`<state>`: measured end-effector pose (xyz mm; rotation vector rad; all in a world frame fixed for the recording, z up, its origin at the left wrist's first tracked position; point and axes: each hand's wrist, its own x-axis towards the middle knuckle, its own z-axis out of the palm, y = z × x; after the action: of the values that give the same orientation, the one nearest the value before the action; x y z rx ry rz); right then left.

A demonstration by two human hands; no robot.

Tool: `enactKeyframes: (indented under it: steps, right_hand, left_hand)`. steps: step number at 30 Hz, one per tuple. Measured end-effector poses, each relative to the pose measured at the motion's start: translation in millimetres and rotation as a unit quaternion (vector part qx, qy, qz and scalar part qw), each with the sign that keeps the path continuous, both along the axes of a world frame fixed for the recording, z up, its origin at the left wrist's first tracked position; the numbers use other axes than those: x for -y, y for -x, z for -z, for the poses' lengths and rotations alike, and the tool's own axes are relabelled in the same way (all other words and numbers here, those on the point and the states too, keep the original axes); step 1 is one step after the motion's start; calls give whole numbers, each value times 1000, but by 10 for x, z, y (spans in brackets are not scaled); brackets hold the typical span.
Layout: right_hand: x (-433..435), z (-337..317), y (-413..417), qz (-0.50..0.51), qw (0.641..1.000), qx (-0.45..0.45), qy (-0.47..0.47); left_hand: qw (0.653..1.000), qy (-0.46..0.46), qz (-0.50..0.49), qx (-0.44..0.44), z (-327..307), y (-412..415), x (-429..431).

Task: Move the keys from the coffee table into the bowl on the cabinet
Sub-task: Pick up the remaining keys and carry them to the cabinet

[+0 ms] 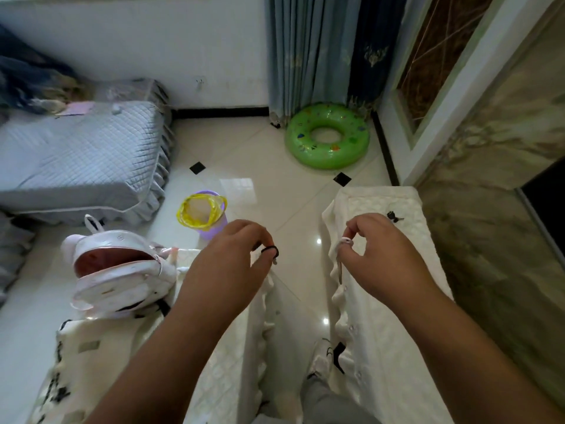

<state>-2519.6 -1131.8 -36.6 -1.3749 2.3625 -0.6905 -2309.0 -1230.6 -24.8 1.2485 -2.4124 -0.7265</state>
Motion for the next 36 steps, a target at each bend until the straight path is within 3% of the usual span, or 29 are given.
enactKeyframes:
  steps: [6, 20, 36]
  right_hand:
    - [624, -108, 657, -19, 999, -1, 29]
    - [1495, -25, 1518, -5, 1000, -10, 1]
    - [2952, 46, 2396, 147, 989, -28, 0]
  left_hand:
    - [999, 24, -18, -12, -81, 629, 514]
    - [999, 17, -23, 14, 78, 1446, 1563]
    - [986, -2, 164, 15, 202, 2849, 3743]
